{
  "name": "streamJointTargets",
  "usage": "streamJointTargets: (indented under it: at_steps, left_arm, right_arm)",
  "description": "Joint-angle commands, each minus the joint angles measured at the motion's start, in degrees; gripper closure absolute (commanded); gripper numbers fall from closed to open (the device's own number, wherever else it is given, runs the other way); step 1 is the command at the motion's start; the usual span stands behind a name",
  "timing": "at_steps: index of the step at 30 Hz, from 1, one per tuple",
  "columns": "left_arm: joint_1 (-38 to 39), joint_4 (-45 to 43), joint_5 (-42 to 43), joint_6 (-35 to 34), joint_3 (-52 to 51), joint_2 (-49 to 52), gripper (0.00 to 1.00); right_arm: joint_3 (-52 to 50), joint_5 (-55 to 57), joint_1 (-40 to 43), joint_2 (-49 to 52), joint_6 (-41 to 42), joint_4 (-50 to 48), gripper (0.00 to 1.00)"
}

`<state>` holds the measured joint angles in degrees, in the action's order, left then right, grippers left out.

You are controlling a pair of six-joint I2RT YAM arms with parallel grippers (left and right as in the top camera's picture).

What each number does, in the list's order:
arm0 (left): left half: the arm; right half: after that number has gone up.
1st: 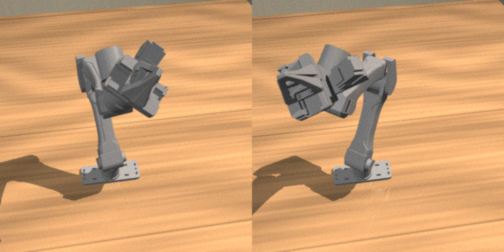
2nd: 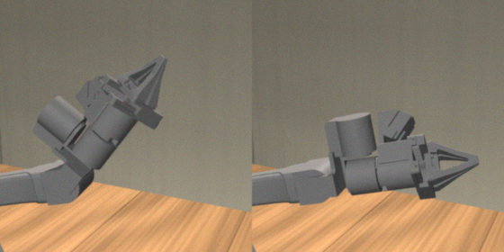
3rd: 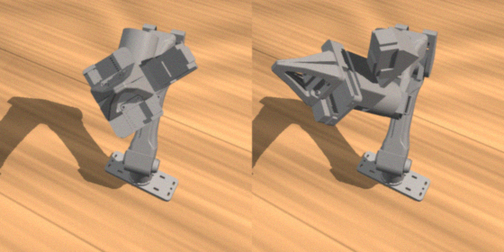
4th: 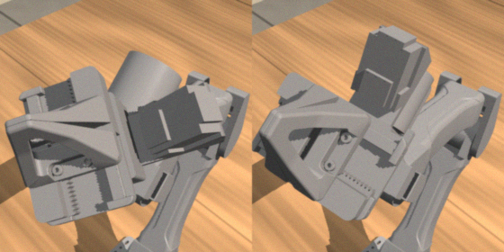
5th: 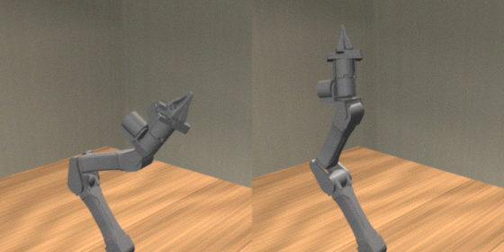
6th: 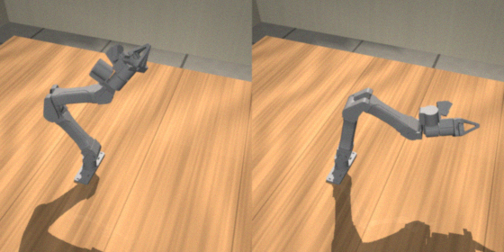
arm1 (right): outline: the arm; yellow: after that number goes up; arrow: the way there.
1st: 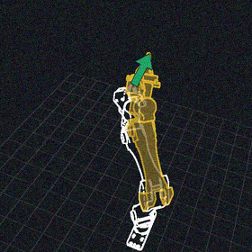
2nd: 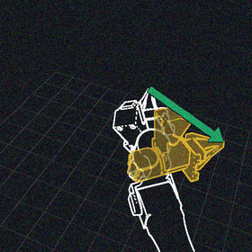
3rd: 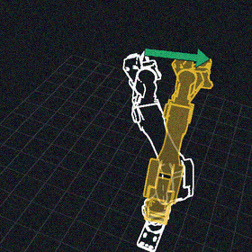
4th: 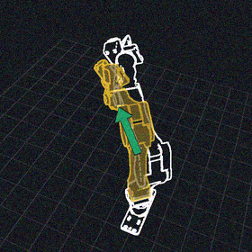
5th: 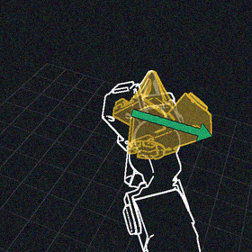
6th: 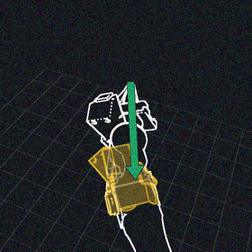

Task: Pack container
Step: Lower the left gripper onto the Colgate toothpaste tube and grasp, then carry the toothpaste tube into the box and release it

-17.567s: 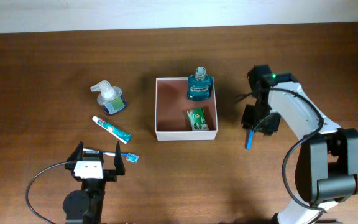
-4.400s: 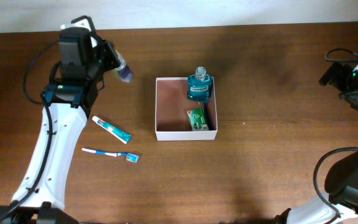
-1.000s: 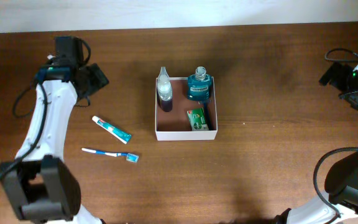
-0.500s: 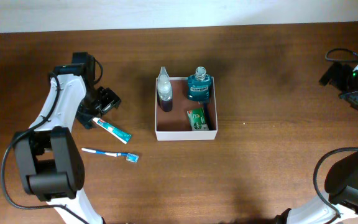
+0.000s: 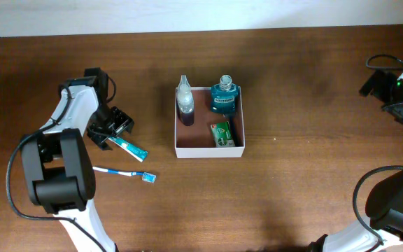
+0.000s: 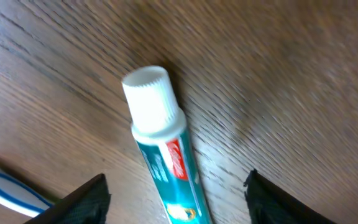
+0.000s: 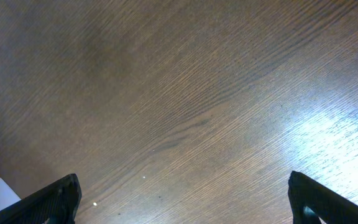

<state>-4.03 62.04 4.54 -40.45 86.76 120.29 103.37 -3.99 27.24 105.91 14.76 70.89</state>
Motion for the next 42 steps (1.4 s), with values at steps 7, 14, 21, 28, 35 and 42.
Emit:
streamJointTargets:
  at_steps: [7, 14, 21, 28, 35, 42]
  left_arm:
    - [-0.39, -2.23, 0.20, -0.70, -0.48, 3.32, 0.61]
    - [-0.39, -2.16, 0.22, -0.63, -0.42, 3.30, 0.81]
    - [-0.37, -0.52, 7.23, 12.66, 6.71, 3.23, 0.83]
    - [0.22, 6.73, 20.41, 30.01, 27.41, 3.23, 0.83]
    - [5.66, 13.51, 23.34, 44.48, 42.95, 3.23, 0.85]
    - [15.06, 13.68, 25.20, 54.95, 47.45, 3.23, 0.85]
  right_arm:
    - [0.90, 0.11, 0.15, -1.18, -0.17, 0.02, 0.01]
    - [0.90, 0.09, 0.15, -1.18, -0.17, 0.02, 0.01]
    - [0.90, 0.09, 0.15, -1.18, -0.20, 0.02, 0.01]
    - [0.90, 0.11, 0.15, -1.18, -0.17, 0.02, 0.01]
    - [0.90, 0.11, 0.15, -1.18, -0.20, 0.02, 0.01]
    - [0.90, 0.11, 0.15, -1.18, -0.17, 0.02, 0.01]
